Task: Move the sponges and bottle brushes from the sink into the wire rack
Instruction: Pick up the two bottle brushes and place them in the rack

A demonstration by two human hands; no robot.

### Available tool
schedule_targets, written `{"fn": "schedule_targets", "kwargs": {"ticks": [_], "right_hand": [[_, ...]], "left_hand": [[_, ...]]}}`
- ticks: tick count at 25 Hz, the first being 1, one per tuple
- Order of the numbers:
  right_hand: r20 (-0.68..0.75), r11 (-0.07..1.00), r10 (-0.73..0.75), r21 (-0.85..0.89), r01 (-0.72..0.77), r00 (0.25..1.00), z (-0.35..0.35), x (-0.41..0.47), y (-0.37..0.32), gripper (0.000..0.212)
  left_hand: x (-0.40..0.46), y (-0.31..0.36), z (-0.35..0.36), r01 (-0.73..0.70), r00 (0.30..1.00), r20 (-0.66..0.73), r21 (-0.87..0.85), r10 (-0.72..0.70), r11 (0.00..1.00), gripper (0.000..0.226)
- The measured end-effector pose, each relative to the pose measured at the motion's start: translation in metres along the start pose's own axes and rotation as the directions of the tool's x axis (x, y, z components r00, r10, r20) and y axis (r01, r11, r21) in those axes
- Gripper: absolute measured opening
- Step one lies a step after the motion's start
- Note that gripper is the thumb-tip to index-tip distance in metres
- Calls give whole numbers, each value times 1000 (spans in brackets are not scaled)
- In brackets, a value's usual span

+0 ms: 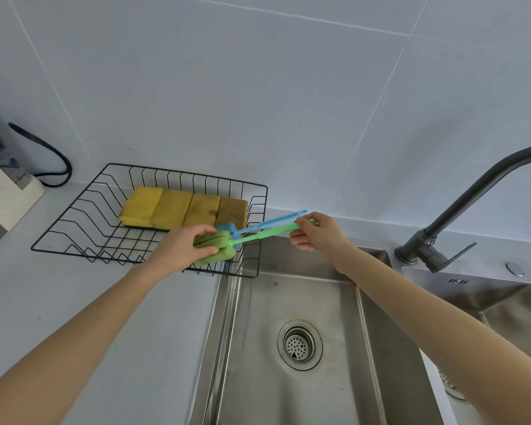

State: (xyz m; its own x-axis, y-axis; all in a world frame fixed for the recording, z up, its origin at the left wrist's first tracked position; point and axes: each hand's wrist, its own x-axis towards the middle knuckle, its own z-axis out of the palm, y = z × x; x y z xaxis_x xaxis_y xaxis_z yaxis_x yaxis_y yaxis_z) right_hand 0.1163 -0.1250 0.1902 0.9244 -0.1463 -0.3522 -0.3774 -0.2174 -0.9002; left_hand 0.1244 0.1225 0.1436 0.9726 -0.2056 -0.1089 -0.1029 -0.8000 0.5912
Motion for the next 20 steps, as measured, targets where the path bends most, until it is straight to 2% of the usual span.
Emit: {"fn": "schedule_targets", "kwargs": {"ticks": [3, 7, 11, 14, 20], "right_hand": [[-7, 995, 17, -98, -18, 1000, 4, 9, 6, 9], [19, 976, 11, -219, -7, 1000, 10, 11, 13, 7], [40, 973, 47, -229, -37, 998, 12, 10, 18, 8], [46, 968, 46, -248, -33, 998, 10, 6, 20, 8], [27, 944, 29, -328, -19, 999, 11, 1, 28, 27]], "left_hand": [[7, -2, 5, 25, 998, 60, 33, -27, 999, 40], [12, -5, 14, 62, 991, 110, 105, -74, 993, 34], [16, -4, 20, 76, 986, 128, 192, -102, 978, 34], [20, -4, 21, 78, 981, 158, 192, -110, 978, 37], [23, -9, 8, 97, 945, 303, 106, -126, 990, 40]]}}
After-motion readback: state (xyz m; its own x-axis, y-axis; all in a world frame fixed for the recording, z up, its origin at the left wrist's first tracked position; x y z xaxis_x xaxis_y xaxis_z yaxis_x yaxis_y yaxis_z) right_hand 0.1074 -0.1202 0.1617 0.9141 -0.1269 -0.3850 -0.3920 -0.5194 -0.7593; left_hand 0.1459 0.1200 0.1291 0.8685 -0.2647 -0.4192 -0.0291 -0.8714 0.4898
